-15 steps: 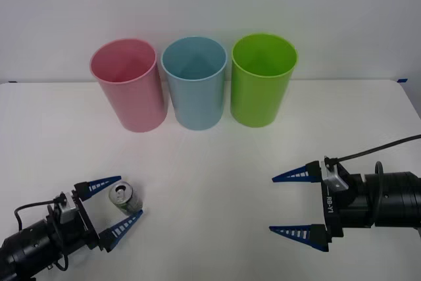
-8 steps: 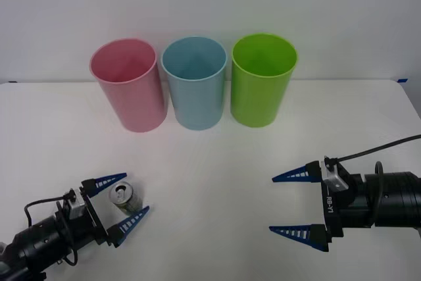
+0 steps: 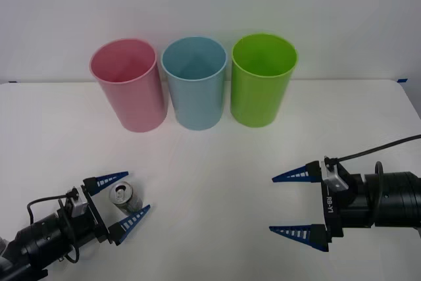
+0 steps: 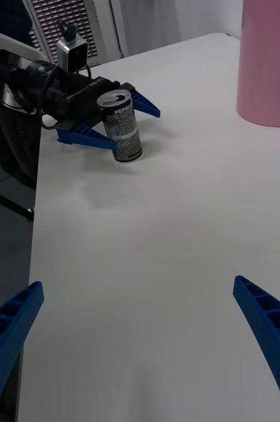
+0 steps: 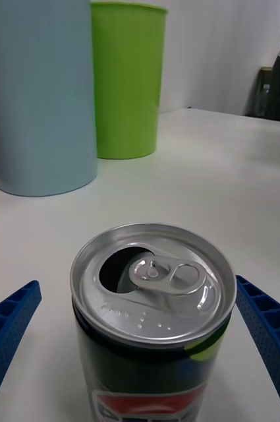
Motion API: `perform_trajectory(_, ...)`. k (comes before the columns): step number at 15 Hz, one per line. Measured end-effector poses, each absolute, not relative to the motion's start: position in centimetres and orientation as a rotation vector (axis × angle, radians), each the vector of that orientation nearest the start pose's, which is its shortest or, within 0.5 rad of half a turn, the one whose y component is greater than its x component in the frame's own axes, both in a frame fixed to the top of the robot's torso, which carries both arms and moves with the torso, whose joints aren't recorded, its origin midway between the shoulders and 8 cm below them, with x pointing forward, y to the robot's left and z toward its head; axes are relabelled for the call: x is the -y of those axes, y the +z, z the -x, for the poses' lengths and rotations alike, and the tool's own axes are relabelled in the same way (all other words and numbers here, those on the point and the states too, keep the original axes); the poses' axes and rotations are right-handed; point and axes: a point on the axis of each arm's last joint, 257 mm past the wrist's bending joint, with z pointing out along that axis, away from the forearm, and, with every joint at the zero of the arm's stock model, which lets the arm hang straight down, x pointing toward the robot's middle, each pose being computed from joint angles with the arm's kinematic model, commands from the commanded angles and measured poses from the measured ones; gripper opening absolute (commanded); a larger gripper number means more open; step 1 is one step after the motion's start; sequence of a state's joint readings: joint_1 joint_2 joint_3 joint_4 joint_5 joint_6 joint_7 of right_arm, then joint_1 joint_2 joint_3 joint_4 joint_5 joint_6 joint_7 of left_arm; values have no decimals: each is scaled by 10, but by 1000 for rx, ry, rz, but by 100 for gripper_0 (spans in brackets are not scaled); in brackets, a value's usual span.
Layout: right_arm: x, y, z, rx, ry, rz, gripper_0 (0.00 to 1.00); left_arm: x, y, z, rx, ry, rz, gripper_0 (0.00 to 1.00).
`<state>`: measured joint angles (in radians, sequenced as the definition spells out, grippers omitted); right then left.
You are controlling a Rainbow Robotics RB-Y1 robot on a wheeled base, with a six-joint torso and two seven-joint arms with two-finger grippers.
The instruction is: Put cans in the blue bin and PET bottles in the pink bin and trash in the green bin.
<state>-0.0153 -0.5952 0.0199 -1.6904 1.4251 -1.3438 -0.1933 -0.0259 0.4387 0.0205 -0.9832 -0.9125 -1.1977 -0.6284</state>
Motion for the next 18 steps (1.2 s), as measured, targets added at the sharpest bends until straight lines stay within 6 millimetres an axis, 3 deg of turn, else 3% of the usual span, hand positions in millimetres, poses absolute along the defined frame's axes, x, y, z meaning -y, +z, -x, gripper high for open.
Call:
perform_trajectory(1,138,-251,-341,-1607,848,1336,100,-211,-326,-400,-1447,-596,-793,93)
perform_trajectory(3,138,-251,-341,-1607,848,1336,100,-211,-326,-399,-1445,-598,-794,61)
perform_trajectory(5,138,-251,-341,-1607,848,1336,100,-211,-325,-399,-1442,-601,-791,16)
perform_trajectory(6,138,-251,-341,-1607,848,1336,100,-211,-324,-399,-1440,-601,-787,3)
perform_trajectory(18,138,-251,-341,-1607,848,1336,100,-211,-321,-401,-1435,-604,-778,0)
